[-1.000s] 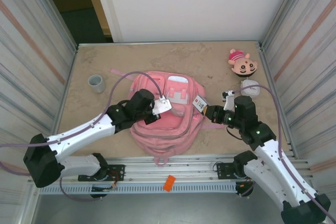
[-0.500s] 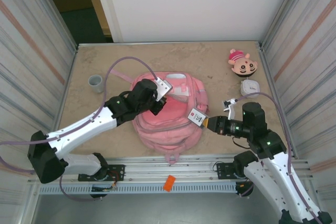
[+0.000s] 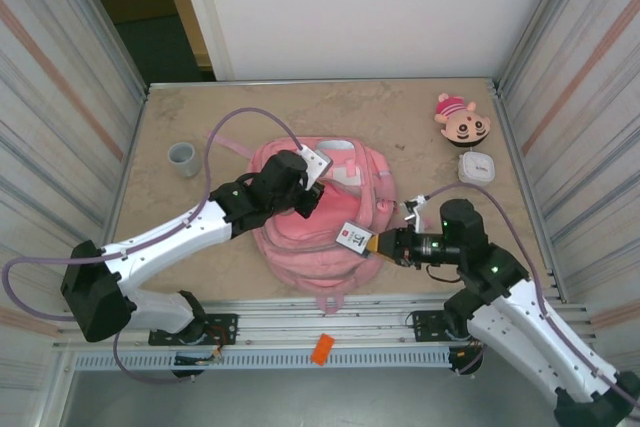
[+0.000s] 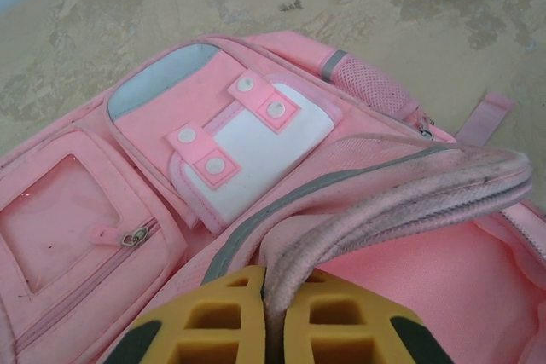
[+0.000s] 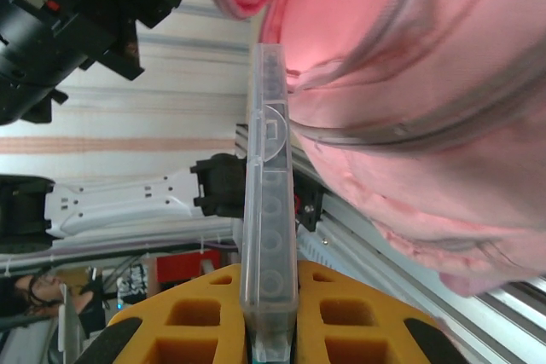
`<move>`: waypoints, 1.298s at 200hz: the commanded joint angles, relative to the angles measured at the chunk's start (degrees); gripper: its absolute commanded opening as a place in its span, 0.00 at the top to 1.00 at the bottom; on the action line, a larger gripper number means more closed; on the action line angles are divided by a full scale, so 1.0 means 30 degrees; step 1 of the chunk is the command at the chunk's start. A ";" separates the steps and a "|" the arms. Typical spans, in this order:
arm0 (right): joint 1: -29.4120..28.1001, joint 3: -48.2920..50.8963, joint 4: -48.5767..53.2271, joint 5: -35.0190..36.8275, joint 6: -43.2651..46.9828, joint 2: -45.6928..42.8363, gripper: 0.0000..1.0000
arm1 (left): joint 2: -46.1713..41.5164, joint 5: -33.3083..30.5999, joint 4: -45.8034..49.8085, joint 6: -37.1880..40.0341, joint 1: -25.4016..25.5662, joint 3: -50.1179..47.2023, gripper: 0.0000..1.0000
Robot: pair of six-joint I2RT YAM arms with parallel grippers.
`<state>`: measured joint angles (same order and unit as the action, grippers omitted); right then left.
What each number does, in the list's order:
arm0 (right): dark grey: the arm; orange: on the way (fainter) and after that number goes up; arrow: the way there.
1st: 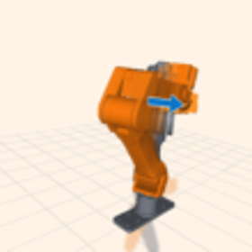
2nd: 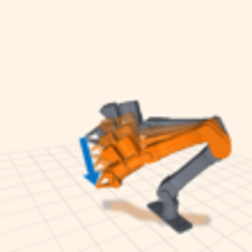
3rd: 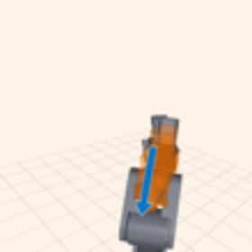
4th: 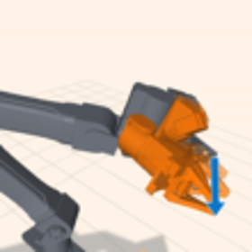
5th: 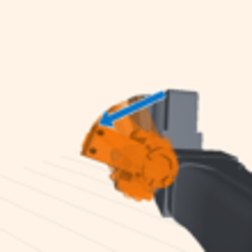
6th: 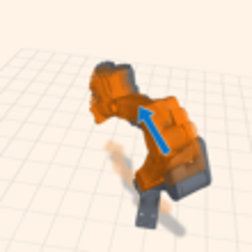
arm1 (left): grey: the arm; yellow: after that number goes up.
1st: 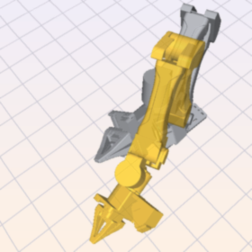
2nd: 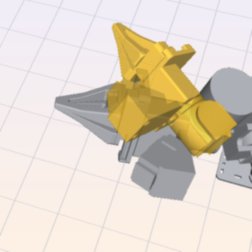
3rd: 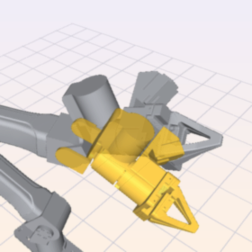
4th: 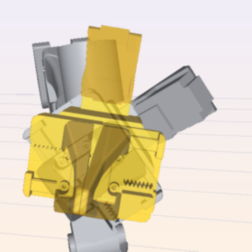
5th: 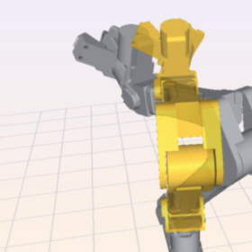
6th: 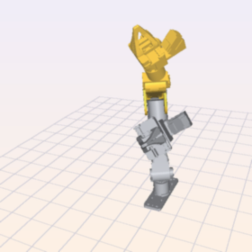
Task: Pack books, pencil case, and school supplies into a backpack
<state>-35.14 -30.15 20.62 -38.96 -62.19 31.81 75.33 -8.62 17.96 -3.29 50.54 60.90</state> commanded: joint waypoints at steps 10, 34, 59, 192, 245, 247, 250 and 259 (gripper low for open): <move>-0.2106 -0.0360 -0.4748 0.2854 -0.1028 0.2755 0.92 | -0.0662 0.0031 -0.2547 -0.0516 0.0051 0.0560 1.00; -0.2675 -0.0983 -0.6623 0.3957 -0.1446 0.5655 0.92 | -0.0749 0.0134 -0.2476 -0.0361 0.0047 0.0639 1.00; -0.2653 -0.1814 -0.8461 0.4917 -0.1446 0.8160 0.93 | -0.0923 0.0371 -0.2294 -0.0304 0.0041 0.0683 1.00; -0.2336 -0.4620 0.0579 0.9794 0.7211 0.5240 0.41 | -0.2340 0.0555 -0.2135 0.1151 0.0056 -0.1111 1.00; -0.3039 -0.5484 0.1107 1.1477 1.9829 0.4618 0.25 | -0.2835 0.1887 -0.2617 0.1244 -0.0001 -0.1947 1.00; -0.3036 -0.5559 0.1068 1.1547 2.0198 0.4781 0.25 | -0.2864 0.1968 -0.2616 0.1251 0.0020 -0.1973 1.00; -0.3052 -0.5637 0.0996 1.1690 2.0690 0.5019 0.24 | -0.2854 0.2124 -0.2664 0.1255 0.0000 -0.1967 1.00; -0.3047 -0.5816 0.0514 1.1682 2.2185 0.5789 0.24 | -0.2847 0.2415 -0.2750 0.1355 0.0012 -0.2005 1.00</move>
<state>-43.90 -45.21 21.37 -7.25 -16.84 44.80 69.71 -4.47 14.98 0.19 50.65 54.96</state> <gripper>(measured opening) 0.757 0.071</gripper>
